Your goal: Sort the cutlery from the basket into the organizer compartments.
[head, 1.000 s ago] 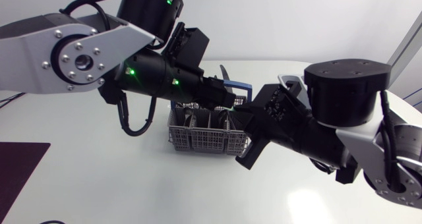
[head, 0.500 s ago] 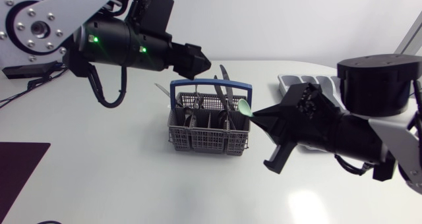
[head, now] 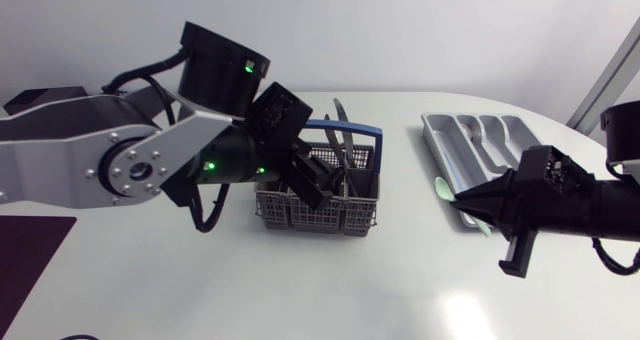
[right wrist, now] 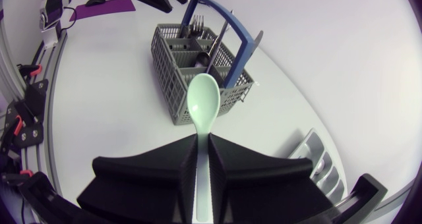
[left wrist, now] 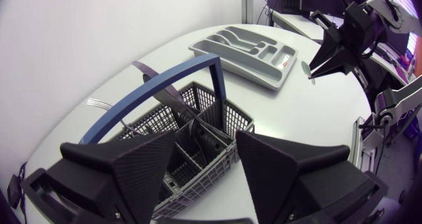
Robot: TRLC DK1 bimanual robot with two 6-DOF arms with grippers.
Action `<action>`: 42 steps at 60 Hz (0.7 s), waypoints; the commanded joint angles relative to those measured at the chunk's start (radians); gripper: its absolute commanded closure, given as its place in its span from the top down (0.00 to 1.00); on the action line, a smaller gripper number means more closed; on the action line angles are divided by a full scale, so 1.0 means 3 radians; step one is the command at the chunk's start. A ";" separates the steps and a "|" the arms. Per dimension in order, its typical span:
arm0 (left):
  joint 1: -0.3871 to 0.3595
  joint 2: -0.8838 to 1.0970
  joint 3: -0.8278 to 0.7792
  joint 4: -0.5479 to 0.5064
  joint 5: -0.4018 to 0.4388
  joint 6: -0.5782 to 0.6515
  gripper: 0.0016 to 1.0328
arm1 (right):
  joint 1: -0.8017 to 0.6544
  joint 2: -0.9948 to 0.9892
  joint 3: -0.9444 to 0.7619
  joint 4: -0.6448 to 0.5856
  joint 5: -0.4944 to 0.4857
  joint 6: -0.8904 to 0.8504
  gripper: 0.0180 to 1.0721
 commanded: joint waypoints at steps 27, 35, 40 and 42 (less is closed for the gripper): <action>-0.0185 0.0602 -0.0175 0.0737 -0.0503 0.0298 0.62 | -0.1416 0.1419 0.0668 -0.0560 -0.0367 -0.1931 0.06; -0.0185 0.0648 -0.0175 0.0809 -0.0549 0.0308 0.62 | -0.1621 0.1823 0.0990 -0.0739 -0.0331 -0.2350 0.14; -0.0185 0.0679 -0.0165 0.0824 -0.0554 0.0308 0.62 | -0.1728 0.2099 0.1189 -0.0739 -0.0260 -0.2519 0.23; -0.0180 0.0689 -0.0159 0.0824 -0.0559 0.0308 0.62 | -0.1764 0.2191 0.1261 -0.0739 -0.0214 -0.2581 0.24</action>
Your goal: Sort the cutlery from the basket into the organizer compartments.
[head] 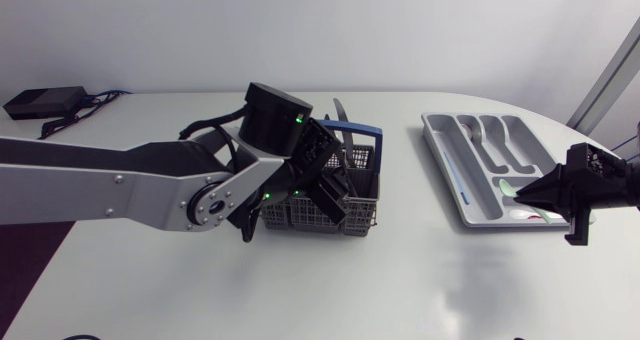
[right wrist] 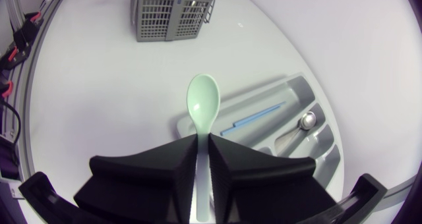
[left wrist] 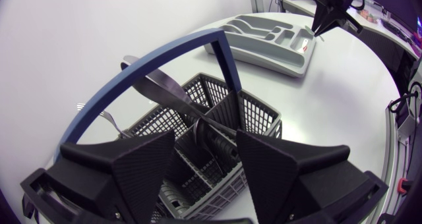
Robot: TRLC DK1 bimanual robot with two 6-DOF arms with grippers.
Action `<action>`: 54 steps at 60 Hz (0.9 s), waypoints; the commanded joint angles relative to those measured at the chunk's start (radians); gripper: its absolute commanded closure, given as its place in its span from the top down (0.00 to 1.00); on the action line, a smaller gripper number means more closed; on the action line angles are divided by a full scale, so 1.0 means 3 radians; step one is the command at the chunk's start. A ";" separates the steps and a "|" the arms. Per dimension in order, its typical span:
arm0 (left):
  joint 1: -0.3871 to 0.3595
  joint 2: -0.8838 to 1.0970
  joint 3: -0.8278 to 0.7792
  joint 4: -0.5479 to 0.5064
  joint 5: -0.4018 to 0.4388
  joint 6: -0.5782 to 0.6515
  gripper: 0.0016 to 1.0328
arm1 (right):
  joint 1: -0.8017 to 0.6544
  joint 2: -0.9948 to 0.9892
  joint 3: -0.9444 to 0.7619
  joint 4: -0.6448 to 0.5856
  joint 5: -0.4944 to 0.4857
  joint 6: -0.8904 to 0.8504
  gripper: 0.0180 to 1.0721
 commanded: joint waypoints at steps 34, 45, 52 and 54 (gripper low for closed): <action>-0.0011 0.0093 -0.0091 0.0107 -0.0073 0.0088 0.62 | -0.0215 0.0638 0.0347 0.0198 0.0368 -0.0475 0.23; -0.0016 0.0011 -0.0116 0.0087 -0.0073 0.0098 0.62 | 0.0010 0.0459 0.0286 0.0121 0.0378 -0.0019 0.51; -0.0026 -0.0030 -0.0163 0.0087 -0.0073 0.0098 0.62 | 0.0297 0.0362 0.0240 0.0126 0.0501 0.0553 0.61; -0.0026 -0.0045 -0.0173 0.0087 -0.0073 0.0098 0.62 | 0.0389 0.0357 0.0240 0.0126 0.0583 0.0722 0.61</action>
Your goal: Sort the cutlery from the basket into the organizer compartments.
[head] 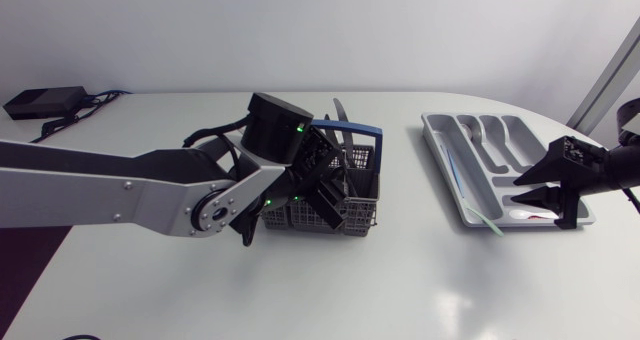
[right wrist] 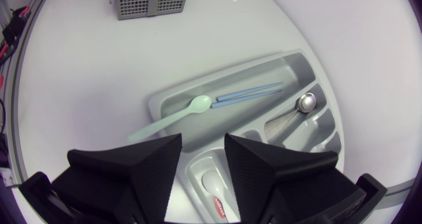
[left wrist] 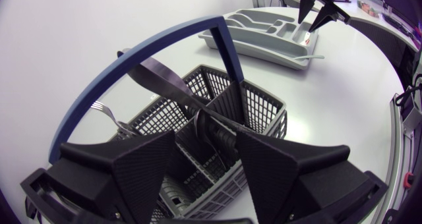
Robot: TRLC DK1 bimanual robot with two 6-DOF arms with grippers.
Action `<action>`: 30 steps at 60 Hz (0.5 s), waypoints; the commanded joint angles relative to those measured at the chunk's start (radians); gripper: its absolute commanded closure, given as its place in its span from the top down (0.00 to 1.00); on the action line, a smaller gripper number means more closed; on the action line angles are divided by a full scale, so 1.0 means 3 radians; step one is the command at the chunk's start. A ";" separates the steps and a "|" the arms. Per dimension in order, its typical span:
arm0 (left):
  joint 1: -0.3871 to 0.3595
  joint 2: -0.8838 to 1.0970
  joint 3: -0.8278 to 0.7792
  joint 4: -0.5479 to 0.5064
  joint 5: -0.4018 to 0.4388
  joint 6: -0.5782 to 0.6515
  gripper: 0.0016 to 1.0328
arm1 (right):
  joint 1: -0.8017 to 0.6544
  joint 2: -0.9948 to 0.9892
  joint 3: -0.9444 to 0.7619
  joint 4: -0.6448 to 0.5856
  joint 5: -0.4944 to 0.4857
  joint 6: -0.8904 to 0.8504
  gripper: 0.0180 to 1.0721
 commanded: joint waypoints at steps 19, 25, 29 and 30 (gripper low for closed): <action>-0.0016 -0.0201 -0.0209 0.0037 -0.0012 0.0054 0.62 | 0.0863 0.0196 -0.0041 -0.0039 0.0785 0.1801 0.61; -0.0011 -0.0227 -0.0245 0.0053 -0.0012 0.0064 0.62 | 0.0929 0.0318 0.0000 -0.0034 0.0933 0.2031 0.61; -0.0011 -0.0247 -0.0281 0.0078 -0.0012 0.0074 0.62 | 0.0929 0.0380 0.0051 -0.0049 0.1020 0.2159 0.61; -0.0006 -0.0252 -0.0286 0.0078 -0.0012 0.0074 0.62 | 0.0929 0.0390 0.0062 -0.0049 0.1025 0.2185 0.61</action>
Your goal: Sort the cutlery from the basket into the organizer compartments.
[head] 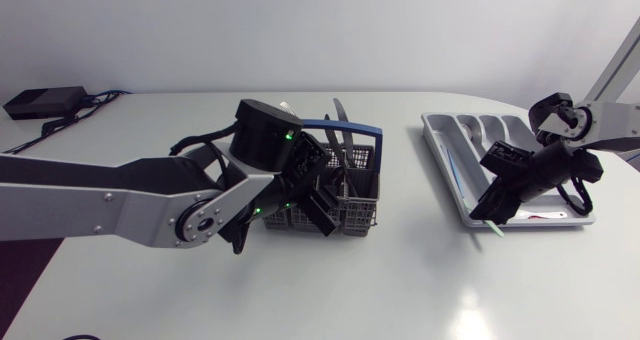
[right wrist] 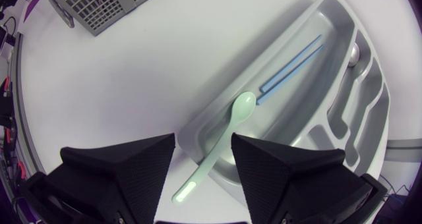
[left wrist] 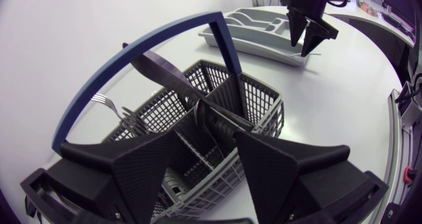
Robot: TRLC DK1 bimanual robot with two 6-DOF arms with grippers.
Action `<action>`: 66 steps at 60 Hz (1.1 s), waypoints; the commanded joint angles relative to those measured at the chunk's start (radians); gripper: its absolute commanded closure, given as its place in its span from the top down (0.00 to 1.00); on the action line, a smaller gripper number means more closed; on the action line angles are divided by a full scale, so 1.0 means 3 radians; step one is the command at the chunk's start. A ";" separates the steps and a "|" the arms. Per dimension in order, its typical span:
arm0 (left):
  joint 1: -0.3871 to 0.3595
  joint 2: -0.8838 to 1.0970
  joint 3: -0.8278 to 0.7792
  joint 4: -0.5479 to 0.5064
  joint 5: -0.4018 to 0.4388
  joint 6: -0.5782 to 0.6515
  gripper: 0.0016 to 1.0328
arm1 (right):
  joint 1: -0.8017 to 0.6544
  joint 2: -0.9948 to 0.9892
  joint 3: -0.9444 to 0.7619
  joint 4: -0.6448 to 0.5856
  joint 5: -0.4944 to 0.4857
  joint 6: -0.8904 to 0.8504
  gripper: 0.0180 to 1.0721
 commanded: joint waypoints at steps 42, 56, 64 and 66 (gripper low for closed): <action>-0.0021 -0.0128 -0.0138 0.0091 -0.0011 0.0077 0.62 | -0.0087 0.0477 0.0311 -0.0171 0.0187 0.0720 0.53; -0.0031 -0.0133 -0.0133 0.0091 -0.0011 0.0077 0.62 | -0.0087 0.0625 0.0336 -0.0212 0.0222 0.0786 0.44; -0.0026 -0.0138 -0.0138 0.0091 -0.0011 0.0072 0.62 | -0.0077 0.0677 0.0362 -0.0232 0.0222 0.0822 0.39; -0.0026 -0.0133 -0.0138 0.0091 -0.0011 0.0072 0.62 | -0.0067 0.0697 0.0367 -0.0232 0.0222 0.0822 0.35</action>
